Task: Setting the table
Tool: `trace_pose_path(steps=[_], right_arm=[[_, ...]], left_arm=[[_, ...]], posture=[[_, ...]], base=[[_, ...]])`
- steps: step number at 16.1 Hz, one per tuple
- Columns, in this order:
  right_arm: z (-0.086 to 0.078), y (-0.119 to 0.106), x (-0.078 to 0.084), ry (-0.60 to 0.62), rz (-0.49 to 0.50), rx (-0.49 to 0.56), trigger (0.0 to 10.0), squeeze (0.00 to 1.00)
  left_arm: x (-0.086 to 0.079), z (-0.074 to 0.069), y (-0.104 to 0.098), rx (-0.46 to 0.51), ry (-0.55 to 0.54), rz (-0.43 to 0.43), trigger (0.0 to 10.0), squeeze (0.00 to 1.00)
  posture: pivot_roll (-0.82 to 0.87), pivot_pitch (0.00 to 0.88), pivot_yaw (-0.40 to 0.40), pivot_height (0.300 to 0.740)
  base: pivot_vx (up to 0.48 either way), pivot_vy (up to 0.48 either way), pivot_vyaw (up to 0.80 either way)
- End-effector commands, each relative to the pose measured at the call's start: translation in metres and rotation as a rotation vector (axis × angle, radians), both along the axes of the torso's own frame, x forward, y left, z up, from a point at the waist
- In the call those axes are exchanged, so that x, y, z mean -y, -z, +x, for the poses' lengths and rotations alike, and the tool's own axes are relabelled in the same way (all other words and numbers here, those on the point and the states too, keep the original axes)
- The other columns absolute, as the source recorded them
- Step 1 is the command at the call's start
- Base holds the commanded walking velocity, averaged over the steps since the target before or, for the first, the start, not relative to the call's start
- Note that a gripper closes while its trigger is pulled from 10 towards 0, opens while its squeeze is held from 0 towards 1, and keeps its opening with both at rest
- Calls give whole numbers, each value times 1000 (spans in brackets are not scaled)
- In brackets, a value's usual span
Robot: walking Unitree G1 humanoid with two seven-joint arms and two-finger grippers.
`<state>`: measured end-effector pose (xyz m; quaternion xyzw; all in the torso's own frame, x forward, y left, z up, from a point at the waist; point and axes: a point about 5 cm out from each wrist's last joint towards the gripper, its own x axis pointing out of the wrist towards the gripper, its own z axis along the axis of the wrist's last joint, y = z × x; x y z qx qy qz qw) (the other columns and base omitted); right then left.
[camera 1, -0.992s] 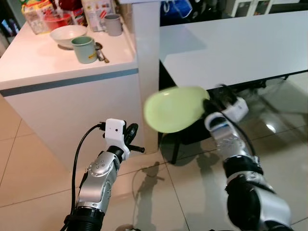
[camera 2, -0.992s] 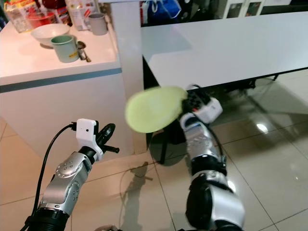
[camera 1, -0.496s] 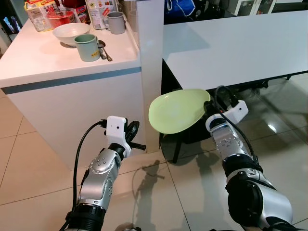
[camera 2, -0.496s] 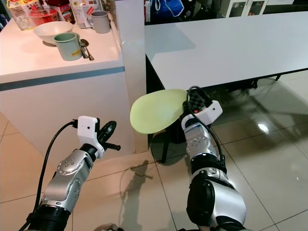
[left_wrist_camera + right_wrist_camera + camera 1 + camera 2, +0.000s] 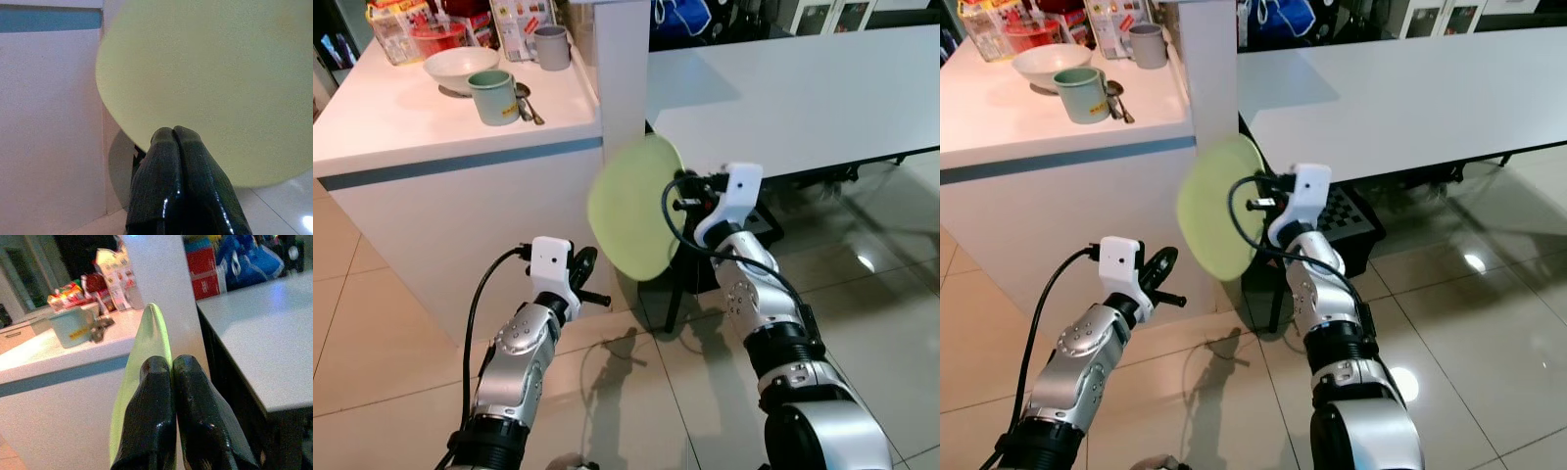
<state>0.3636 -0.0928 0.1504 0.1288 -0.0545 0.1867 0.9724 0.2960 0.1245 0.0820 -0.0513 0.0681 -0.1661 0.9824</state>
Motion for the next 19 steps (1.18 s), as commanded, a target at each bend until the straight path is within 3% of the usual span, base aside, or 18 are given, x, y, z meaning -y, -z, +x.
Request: trace_pose_path(steps=[1,3,13,19], right_arm=[[-1,-18,-1,-1,-19,109,0,0],[-3,-18,0,7,-36,121,0,0],[-9,-18,-5,-9,-77,154,0,0],[-11,-16,-5,-8,-82,153,0,0]], left_arm=[[1,2,-1,6,-4,8,10000,0],[2,3,-3,16,-8,-2,10000,0],[5,3,-8,60,-7,27,10000,0],[7,6,-2,35,-13,88,10000,0]], posture=[[52,0,17,740],[52,0,16,740],[50,0,20,740],[41,0,25,740]], base=[[0,0,0],[0,0,0],[307,-355,0],[476,0,0]])
